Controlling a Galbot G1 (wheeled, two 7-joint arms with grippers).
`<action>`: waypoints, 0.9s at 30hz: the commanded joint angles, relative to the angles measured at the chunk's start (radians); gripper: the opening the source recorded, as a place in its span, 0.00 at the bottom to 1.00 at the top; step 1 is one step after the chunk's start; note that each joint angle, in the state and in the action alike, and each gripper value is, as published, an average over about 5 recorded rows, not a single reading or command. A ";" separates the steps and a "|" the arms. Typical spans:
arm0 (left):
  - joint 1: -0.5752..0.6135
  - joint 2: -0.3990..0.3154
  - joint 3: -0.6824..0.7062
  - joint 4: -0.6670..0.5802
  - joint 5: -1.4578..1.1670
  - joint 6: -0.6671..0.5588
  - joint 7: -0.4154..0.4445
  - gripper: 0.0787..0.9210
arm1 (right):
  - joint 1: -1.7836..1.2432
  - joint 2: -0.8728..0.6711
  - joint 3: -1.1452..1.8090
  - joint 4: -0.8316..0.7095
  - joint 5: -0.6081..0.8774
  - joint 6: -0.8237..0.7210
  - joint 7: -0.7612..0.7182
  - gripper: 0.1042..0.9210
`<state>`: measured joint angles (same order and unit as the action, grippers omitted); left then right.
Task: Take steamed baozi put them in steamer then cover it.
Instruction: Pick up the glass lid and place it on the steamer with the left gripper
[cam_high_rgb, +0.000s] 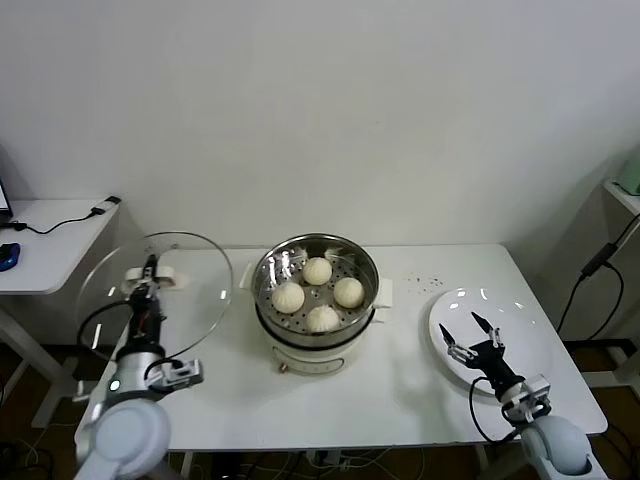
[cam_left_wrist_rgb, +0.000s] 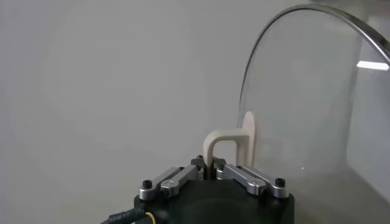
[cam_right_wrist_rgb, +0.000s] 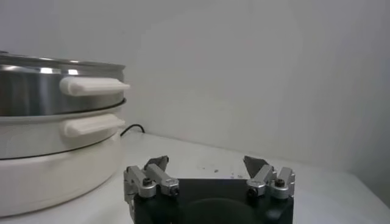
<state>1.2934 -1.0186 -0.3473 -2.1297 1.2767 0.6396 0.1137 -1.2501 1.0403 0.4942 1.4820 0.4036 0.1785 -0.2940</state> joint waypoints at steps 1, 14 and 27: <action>-0.313 -0.076 0.383 -0.026 0.209 0.146 0.307 0.08 | 0.082 -0.013 -0.039 -0.048 -0.003 0.002 0.001 0.88; -0.441 -0.424 0.536 0.240 0.317 0.146 0.271 0.08 | 0.078 0.001 -0.019 -0.066 -0.020 0.013 -0.008 0.88; -0.467 -0.534 0.534 0.424 0.314 0.146 0.222 0.08 | 0.075 0.003 0.003 -0.073 -0.020 0.019 -0.015 0.88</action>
<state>0.8792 -1.4304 0.1362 -1.8614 1.5586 0.7369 0.3395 -1.1804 1.0420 0.4937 1.4144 0.3838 0.1956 -0.3067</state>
